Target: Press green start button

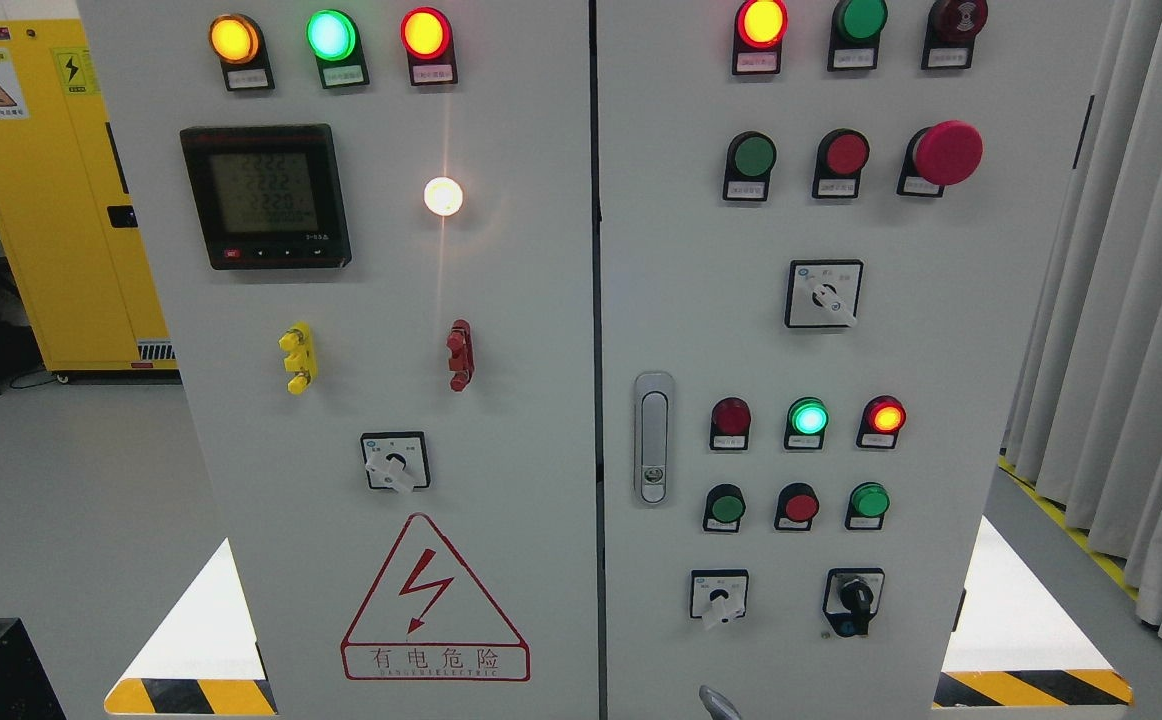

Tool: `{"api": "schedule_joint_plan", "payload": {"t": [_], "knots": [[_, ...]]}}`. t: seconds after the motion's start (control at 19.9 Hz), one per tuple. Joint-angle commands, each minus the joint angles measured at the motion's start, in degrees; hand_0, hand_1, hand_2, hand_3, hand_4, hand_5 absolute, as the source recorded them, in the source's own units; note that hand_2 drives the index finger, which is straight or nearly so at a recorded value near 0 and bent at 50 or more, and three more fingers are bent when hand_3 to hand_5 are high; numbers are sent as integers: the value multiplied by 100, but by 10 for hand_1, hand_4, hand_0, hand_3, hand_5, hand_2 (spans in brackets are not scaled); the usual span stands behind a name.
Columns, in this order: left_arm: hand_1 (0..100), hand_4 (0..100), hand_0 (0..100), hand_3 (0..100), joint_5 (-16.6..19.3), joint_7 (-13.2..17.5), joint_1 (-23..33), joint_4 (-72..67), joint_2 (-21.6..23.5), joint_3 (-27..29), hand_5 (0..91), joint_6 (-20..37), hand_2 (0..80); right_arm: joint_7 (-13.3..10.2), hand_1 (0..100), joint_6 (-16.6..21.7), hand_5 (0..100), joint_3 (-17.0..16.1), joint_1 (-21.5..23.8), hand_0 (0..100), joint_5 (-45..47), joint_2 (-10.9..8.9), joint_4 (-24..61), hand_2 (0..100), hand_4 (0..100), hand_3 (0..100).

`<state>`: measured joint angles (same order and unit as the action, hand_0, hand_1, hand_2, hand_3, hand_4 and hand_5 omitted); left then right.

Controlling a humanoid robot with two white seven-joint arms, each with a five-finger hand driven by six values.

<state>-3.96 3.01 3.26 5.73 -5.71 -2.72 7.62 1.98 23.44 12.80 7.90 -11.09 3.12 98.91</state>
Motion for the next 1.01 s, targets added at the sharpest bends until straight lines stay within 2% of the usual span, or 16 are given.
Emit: {"api": "schedule_joint_plan", "payload": {"t": [0.0,0.2,0.35,0.45,0.55,0.6,0.65,0.7,0.75,0.86,0.91,0.96], "knots": [[556,0,120,0,0,-2,8,-2,0,0,0,3,0,-5,380,-15,95,-50,-26,289,10,4,75,0,133,83],[556,0,120,0,0,-2,-1,-2,0,0,0,3,0,-5,381,-24,95,-58,-26,291,10,4,129,0,132,82],[556,0,120,0,0,-2,-1,-2,0,0,0,3,0,-22,386,-24,95,-242,-26,293,-51,4,216,0,131,80],[556,0,120,0,0,-2,-1,7,0,0,0,3,0,-83,479,-94,95,-304,-8,297,-130,4,365,0,131,80],[556,0,120,0,0,-2,-1,-2,0,0,0,3,0,-259,564,-165,101,-427,9,303,-654,13,576,0,139,85],[556,0,120,0,0,-2,8,-2,0,0,0,3,0,-346,648,-156,154,-549,9,303,-1154,57,612,0,187,136],[556,0,120,0,0,-2,-1,-2,0,0,0,3,0,-426,672,-112,207,-672,9,311,-1715,161,638,0,242,189],[556,0,120,0,0,-2,-1,-2,0,0,0,3,0,-496,710,-95,347,-761,1,336,-2208,215,682,0,398,329],[556,0,120,0,0,-2,-1,7,0,0,0,3,0,-566,749,-94,576,-814,1,409,-2587,241,743,0,622,495],[556,0,120,0,0,-2,-1,-2,0,0,0,3,0,-698,771,-94,717,-876,-34,458,-3099,250,805,0,723,584],[556,0,120,0,0,-2,-1,-2,0,0,0,3,0,-716,795,-94,883,-928,-52,476,-3319,268,849,0,865,714],[556,0,120,0,0,-2,-1,-2,0,0,0,3,0,-716,798,-94,934,-990,-61,485,-3582,285,867,0,931,790]]}}
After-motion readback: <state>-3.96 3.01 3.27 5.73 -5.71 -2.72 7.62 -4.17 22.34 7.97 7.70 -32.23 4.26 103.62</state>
